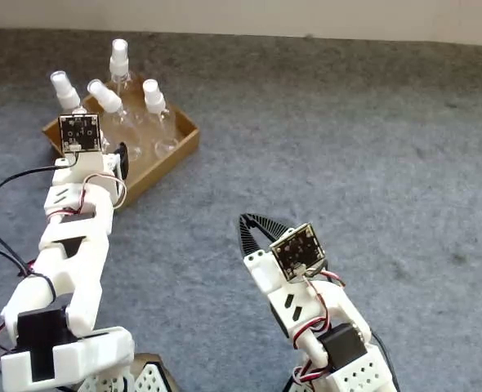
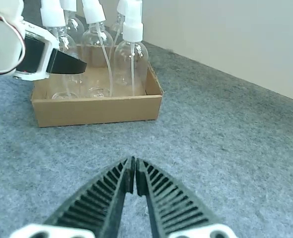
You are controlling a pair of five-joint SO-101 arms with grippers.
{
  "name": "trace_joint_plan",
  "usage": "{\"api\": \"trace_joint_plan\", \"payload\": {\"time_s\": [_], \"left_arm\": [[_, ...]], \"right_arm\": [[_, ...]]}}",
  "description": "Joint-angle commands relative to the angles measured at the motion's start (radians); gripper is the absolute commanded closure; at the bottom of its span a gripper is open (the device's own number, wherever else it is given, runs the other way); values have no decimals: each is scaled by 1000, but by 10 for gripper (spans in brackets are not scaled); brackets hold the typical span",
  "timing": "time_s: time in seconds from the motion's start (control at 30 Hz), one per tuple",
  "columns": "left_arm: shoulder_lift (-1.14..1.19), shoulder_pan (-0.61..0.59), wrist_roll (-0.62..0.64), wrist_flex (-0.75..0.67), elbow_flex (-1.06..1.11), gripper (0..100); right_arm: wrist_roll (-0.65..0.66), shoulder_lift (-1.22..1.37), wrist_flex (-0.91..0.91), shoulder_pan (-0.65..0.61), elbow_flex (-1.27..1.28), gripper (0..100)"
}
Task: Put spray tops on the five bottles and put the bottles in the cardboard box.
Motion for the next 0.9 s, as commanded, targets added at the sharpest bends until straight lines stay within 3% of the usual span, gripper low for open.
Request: {"api": "trace_joint_plan", "payload": {"time_s": [0.0,0.13,0.3,0.53,0.87], "left_arm": [[-5,1,9,-5,4,852],[-5,5,38,-5,4,841],[-5,1,60,-3,5,723],[-21,-1,64,66,4,730],[-374,2,60,298,48,726]], "right_arm": [[6,-7,1,13,134,995],[6,-7,2,13,134,995],[6,-7,2,13,134,995],[6,-7,2,13,134,995],[6,-5,2,13,134,995]]}}
